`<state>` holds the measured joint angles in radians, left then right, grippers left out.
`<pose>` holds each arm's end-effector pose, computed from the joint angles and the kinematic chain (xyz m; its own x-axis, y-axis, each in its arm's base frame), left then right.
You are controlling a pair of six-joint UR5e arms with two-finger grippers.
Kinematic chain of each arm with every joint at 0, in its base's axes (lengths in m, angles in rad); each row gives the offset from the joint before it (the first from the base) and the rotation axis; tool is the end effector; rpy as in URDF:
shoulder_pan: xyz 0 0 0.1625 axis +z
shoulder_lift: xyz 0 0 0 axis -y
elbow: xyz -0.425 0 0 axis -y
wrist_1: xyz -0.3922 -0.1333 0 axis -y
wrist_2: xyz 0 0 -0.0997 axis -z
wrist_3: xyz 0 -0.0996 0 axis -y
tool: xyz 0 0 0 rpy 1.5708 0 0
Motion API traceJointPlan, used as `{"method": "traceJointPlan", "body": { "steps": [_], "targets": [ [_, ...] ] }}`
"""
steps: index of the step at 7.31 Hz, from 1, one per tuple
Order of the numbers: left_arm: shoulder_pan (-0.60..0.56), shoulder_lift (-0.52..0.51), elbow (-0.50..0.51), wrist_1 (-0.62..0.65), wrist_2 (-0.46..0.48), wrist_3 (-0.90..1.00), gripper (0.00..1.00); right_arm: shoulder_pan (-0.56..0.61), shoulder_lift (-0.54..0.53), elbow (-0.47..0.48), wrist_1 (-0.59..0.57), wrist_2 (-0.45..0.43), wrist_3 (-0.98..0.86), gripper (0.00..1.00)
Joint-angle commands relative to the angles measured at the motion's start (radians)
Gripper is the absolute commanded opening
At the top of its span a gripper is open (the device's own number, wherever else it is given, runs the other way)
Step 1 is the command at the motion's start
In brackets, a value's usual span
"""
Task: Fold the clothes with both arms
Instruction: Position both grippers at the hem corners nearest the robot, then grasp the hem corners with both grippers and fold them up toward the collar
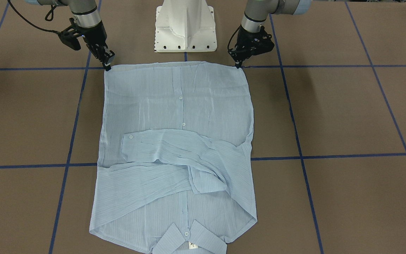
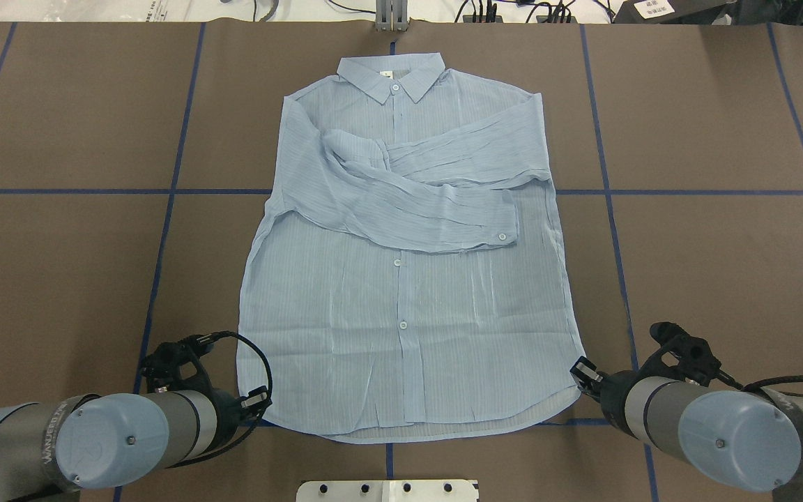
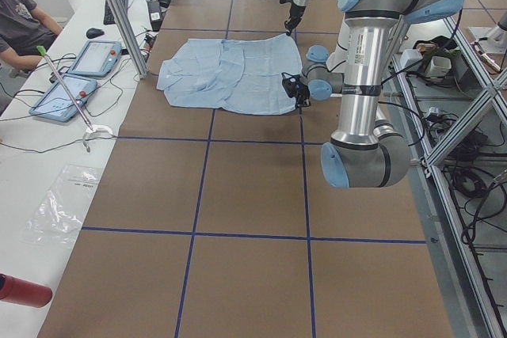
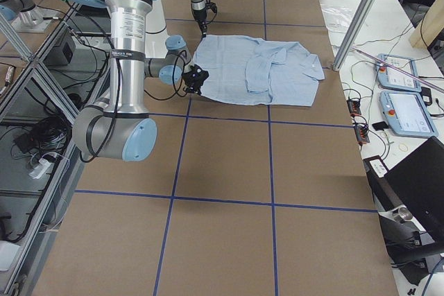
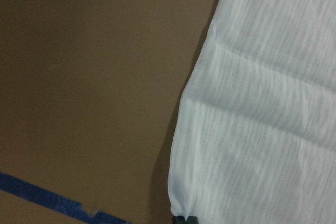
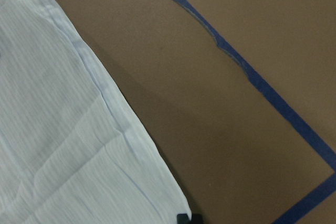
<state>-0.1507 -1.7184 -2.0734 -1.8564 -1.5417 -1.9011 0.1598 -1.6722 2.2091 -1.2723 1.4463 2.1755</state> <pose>0.4877 -0.2118 0.3242 0.4986 -0.4036 -0.7672 0.3541 0.9026 -0.2448 -0.4055 -0.2129 0.3771 0.4034 0.6364 0.6574 -0.5812 0.7332 -0.3531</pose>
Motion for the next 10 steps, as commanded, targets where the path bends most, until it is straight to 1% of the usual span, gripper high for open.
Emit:
{"method": "traceJointPlan", "body": {
  "steps": [1, 3, 4, 5, 6, 7, 8, 9, 10],
  "targets": [
    [0.008, 0.046, -0.121, 0.0, -0.002, -0.033, 0.0, -0.032, -0.075, 0.079, -0.01, 0.008, 0.013, 0.0],
    [0.017, 0.089, -0.277, 0.0, -0.003, -0.119, 0.0, -0.068, -0.136, 0.189, -0.01, 0.009, 0.066, 0.0],
    [-0.001, 0.085, -0.324, 0.0, 0.0, -0.165, 0.0, -0.057, -0.159, 0.251, -0.012, 0.013, 0.066, 0.0],
    [-0.044, 0.057, -0.339, -0.001, -0.005, -0.147, 0.0, 0.031, -0.153, 0.294, -0.012, 0.016, 0.064, 0.0],
    [-0.141, -0.023, -0.3, 0.002, -0.008, -0.042, 0.0, 0.094, -0.124, 0.281, -0.012, 0.02, 0.049, 0.0],
    [-0.27, -0.105, -0.199, 0.006, -0.076, 0.093, 0.0, 0.233, -0.034, 0.208, -0.012, 0.09, 0.037, 0.0],
    [-0.391, -0.21, -0.05, 0.005, -0.156, 0.156, 0.0, 0.4, 0.118, 0.066, -0.013, 0.255, -0.039, 0.0],
    [-0.456, -0.257, 0.037, -0.006, -0.164, 0.206, 0.0, 0.488, 0.191, -0.03, -0.024, 0.316, -0.071, 0.0],
    [-0.52, -0.285, 0.099, -0.01, -0.166, 0.265, 0.0, 0.532, 0.257, -0.084, -0.076, 0.315, -0.153, 0.0]
  ]
}}
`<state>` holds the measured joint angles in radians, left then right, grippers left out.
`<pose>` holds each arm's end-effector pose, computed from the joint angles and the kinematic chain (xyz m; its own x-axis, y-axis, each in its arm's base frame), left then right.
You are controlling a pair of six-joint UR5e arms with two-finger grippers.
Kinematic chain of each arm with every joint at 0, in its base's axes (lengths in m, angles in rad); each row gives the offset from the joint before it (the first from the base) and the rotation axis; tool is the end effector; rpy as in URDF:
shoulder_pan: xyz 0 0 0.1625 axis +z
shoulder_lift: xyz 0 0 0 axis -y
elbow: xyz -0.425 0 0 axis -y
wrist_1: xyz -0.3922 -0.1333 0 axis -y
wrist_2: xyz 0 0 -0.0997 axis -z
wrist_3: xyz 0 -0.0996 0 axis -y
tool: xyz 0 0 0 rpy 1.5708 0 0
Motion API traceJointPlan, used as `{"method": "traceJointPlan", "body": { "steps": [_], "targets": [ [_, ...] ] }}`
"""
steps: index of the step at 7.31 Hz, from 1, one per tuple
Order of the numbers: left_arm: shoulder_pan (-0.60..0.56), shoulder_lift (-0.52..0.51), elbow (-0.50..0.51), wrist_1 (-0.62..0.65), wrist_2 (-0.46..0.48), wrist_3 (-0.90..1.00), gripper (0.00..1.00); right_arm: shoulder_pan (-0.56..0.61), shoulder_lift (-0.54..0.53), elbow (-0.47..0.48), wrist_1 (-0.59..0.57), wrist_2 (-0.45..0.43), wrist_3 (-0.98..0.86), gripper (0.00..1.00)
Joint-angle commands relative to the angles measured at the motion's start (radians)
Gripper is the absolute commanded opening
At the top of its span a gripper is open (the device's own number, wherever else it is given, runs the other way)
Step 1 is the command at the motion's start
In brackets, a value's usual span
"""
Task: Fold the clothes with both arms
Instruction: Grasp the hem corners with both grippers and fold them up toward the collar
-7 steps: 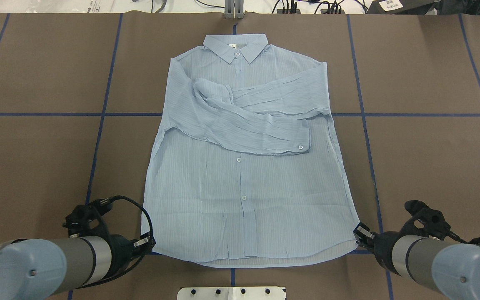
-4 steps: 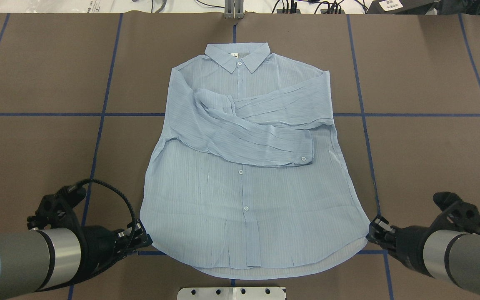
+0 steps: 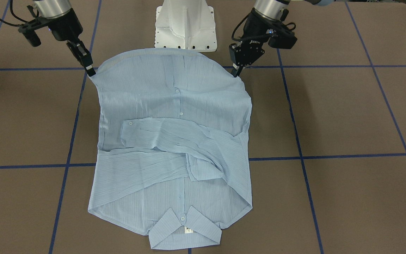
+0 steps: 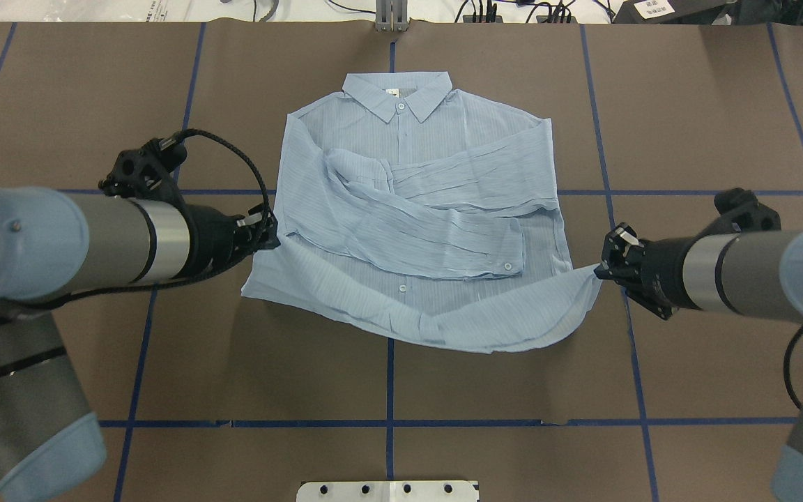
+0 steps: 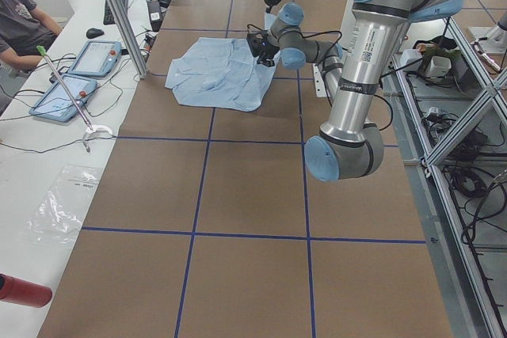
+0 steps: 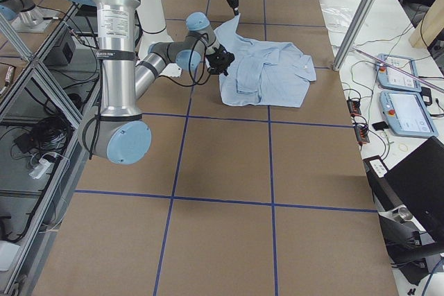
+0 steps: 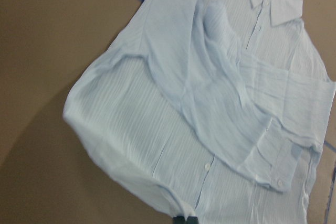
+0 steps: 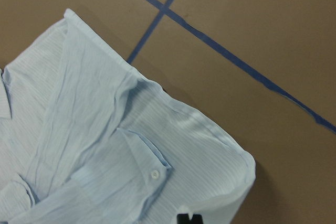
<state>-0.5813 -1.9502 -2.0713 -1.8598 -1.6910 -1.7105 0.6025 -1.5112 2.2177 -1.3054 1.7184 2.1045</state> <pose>0.3824 -0.3965 0.2019 0.2607 -0.3367 -0.9048 0.4940 0.8517 -0.1746 -0.3128 -0.3591 0.3053 0.1656 0.7247 0.6689 -0.6327 0.5984 -0.4916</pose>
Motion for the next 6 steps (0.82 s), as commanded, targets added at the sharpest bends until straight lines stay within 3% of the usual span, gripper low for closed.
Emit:
{"method": "traceJointPlan", "body": {
  "steps": [1, 4, 5, 6],
  "targets": [
    [-0.122, -0.096, 0.171, -0.007, -0.016, 0.096, 0.0, 0.127, 0.192, -0.178, -0.126, 0.038, -0.178, 0.0],
    [-0.193, -0.2, 0.449, -0.192, -0.015, 0.117, 0.0, 0.229, 0.404, -0.457, -0.147, 0.035, -0.323, 0.0],
    [-0.195, -0.254, 0.576, -0.241, -0.013, 0.12, 0.0, 0.235, 0.473, -0.589, -0.143, 0.029, -0.361, 0.0],
    [-0.193, -0.275, 0.741, -0.409, -0.009, 0.121, 0.0, 0.243, 0.532, -0.715, -0.1, -0.003, -0.397, 0.0]
  ]
}}
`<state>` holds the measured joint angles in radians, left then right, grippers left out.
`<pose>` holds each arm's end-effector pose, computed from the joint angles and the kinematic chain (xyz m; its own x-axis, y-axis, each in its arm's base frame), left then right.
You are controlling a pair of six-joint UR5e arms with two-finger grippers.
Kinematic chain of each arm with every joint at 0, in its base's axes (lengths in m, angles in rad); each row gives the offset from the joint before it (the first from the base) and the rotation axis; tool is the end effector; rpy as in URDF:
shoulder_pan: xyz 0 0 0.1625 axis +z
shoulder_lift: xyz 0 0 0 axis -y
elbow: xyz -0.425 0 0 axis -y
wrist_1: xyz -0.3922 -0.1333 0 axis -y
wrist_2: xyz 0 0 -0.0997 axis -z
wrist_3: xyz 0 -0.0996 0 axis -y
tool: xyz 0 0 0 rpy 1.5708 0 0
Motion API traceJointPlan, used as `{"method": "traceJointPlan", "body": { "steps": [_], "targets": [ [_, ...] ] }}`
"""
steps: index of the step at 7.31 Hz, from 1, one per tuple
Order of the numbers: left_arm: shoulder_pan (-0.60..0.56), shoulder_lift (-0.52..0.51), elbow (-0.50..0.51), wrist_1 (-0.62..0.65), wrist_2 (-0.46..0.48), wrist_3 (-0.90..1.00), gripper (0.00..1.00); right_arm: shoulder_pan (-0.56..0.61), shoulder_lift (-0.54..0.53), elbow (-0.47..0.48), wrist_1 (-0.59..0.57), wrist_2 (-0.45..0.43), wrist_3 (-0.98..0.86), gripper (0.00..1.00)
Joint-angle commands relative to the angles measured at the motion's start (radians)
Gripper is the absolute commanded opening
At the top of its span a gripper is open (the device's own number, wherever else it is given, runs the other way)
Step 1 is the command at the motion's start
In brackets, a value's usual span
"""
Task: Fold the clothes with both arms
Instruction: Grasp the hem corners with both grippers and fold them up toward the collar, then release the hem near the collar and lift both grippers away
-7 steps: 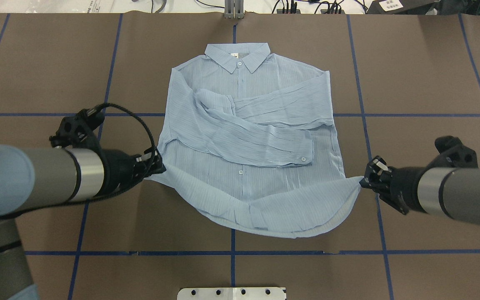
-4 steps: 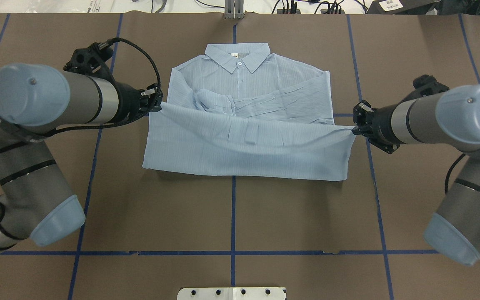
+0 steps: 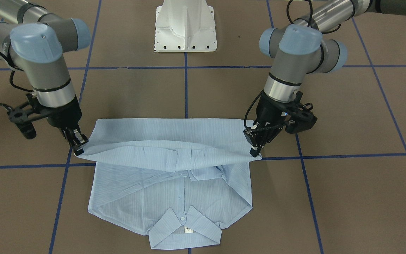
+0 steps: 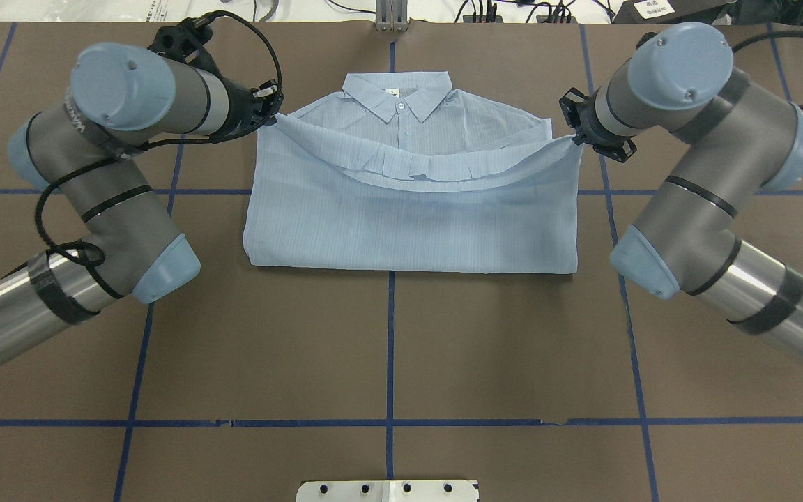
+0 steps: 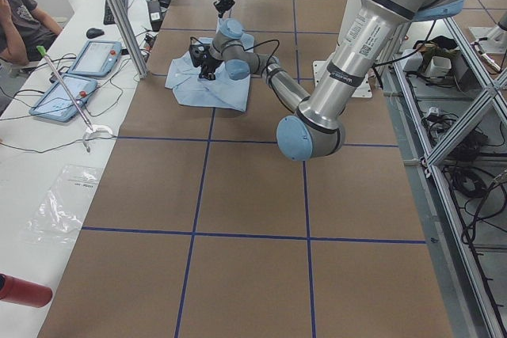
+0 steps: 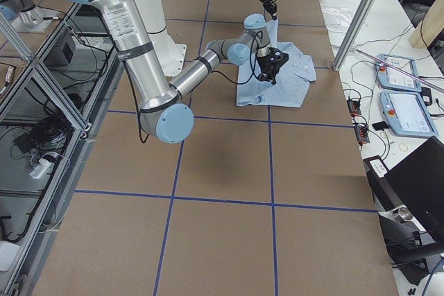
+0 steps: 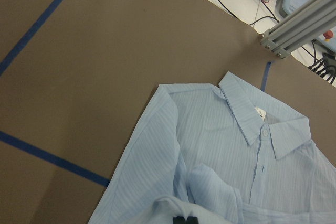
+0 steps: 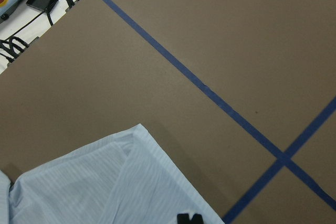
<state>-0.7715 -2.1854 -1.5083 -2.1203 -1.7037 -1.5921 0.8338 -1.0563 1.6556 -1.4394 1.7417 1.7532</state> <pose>0.4268 -0.5826 0.2597 0.3111 -0.3321 -0.8905 0.6131 0.7861 -0.0789 -0.3660 -0.5764 0.3178 0.3737 0.6777 0.6333 -0.7334 0.6339 -0.2456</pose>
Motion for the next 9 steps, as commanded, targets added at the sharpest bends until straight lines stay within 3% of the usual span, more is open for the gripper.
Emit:
{"method": "traceJointPlan", "body": {
  "steps": [1, 3, 5, 7, 8, 9],
  "targets": [
    [-0.009, -0.069, 0.265, -0.218, 0.007, 0.004, 0.0, 0.021, 0.093, -0.256, 0.144, -0.034, -0.054, 0.0],
    [-0.019, -0.121, 0.354, -0.23, 0.012, 0.006, 0.0, 0.031, 0.183, -0.422, 0.172, -0.019, -0.054, 0.0],
    [-0.017, -0.187, 0.477, -0.268, 0.035, 0.006, 0.0, 0.027, 0.187, -0.459, 0.183, -0.017, -0.057, 0.0],
    [-0.015, -0.189, 0.522, -0.306, 0.035, 0.027, 0.0, 0.025, 0.187, -0.497, 0.238, -0.019, -0.058, 0.0],
    [-0.015, -0.179, 0.523, -0.306, 0.035, 0.076, 0.43, 0.024, 0.19, -0.497, 0.238, -0.019, -0.058, 0.41],
    [-0.017, -0.175, 0.523, -0.308, 0.035, 0.117, 0.77, 0.024, 0.197, -0.496, 0.238, -0.028, -0.06, 0.99]
  ]
}}
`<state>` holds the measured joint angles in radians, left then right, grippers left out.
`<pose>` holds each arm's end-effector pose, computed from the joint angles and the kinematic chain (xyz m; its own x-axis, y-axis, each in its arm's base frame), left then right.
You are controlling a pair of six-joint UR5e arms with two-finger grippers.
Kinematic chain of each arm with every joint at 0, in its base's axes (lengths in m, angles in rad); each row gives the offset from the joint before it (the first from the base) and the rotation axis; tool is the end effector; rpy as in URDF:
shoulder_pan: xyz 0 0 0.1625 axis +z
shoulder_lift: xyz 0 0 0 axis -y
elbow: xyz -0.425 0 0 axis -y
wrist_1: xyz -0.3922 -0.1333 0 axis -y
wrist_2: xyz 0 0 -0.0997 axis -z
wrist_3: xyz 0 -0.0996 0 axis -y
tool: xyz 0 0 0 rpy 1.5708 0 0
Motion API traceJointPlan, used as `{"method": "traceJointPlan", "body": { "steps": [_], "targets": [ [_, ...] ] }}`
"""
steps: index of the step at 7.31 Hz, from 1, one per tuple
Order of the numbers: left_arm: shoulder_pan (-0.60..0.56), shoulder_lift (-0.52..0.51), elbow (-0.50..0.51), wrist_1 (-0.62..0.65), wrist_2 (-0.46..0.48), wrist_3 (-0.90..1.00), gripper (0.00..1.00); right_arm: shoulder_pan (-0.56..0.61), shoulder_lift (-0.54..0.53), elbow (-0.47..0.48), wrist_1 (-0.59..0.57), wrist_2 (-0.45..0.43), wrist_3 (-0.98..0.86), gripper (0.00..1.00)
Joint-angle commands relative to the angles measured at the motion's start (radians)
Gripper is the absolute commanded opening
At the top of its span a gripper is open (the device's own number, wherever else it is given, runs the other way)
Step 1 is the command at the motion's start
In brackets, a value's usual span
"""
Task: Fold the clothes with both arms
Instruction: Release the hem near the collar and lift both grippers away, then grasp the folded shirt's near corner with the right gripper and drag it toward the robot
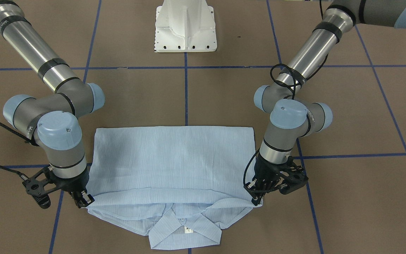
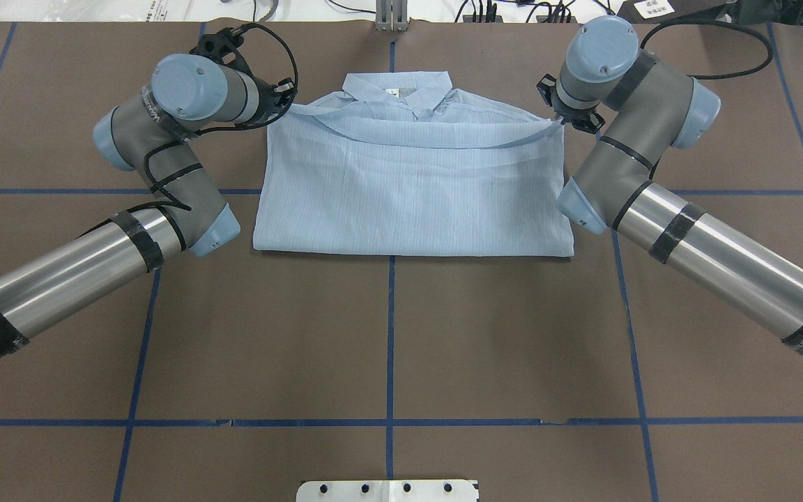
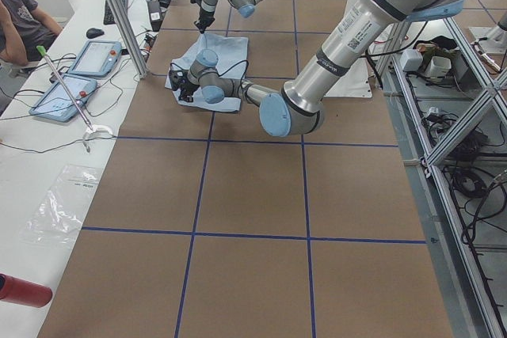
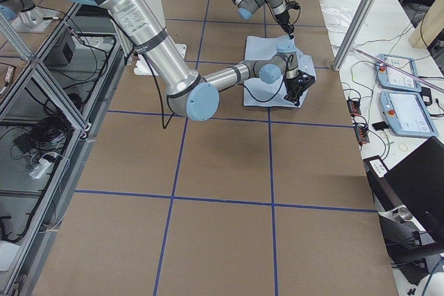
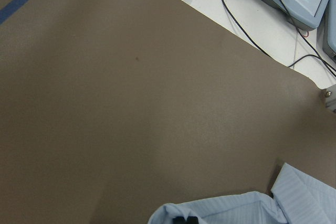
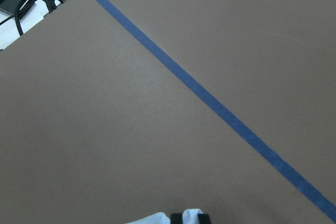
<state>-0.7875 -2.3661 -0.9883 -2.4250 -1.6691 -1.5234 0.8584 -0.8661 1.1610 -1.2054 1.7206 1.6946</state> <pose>0.4923 -0.6695 0.3377 0.3708 -0.3055 -0.8770 0.6277 0.7785 -0.0058 -0.4266 -0.6751 0.3889 0.4273 0.6815 0.5941 -0.7470 0.6363 -0.1927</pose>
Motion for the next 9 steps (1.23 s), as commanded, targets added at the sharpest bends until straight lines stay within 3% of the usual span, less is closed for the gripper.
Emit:
{"method": "traceJointPlan", "body": {
  "steps": [1, 2, 5, 7, 9],
  "targets": [
    [-0.003, 0.039, -0.013, -0.008, 0.0, 0.054, 0.81, 0.002, 0.007, 0.024, 0.006, -0.003, 0.002, 1.0],
    [-0.009, 0.054, -0.038, -0.04, -0.001, 0.057, 0.82, 0.008, -0.019, 0.107, -0.006, 0.014, 0.005, 1.0],
    [-0.009, 0.091, -0.105, -0.026, -0.011, 0.055, 0.82, -0.138, -0.381, 0.518, -0.005, 0.008, 0.11, 1.0],
    [-0.009, 0.091, -0.109, -0.025, -0.011, 0.055, 0.82, -0.249, -0.404, 0.514, 0.001, -0.073, 0.288, 1.0],
    [-0.007, 0.091, -0.109, -0.025, -0.008, 0.046, 0.82, -0.252, -0.407, 0.537, -0.011, -0.067, 0.336, 0.99]
  ]
}}
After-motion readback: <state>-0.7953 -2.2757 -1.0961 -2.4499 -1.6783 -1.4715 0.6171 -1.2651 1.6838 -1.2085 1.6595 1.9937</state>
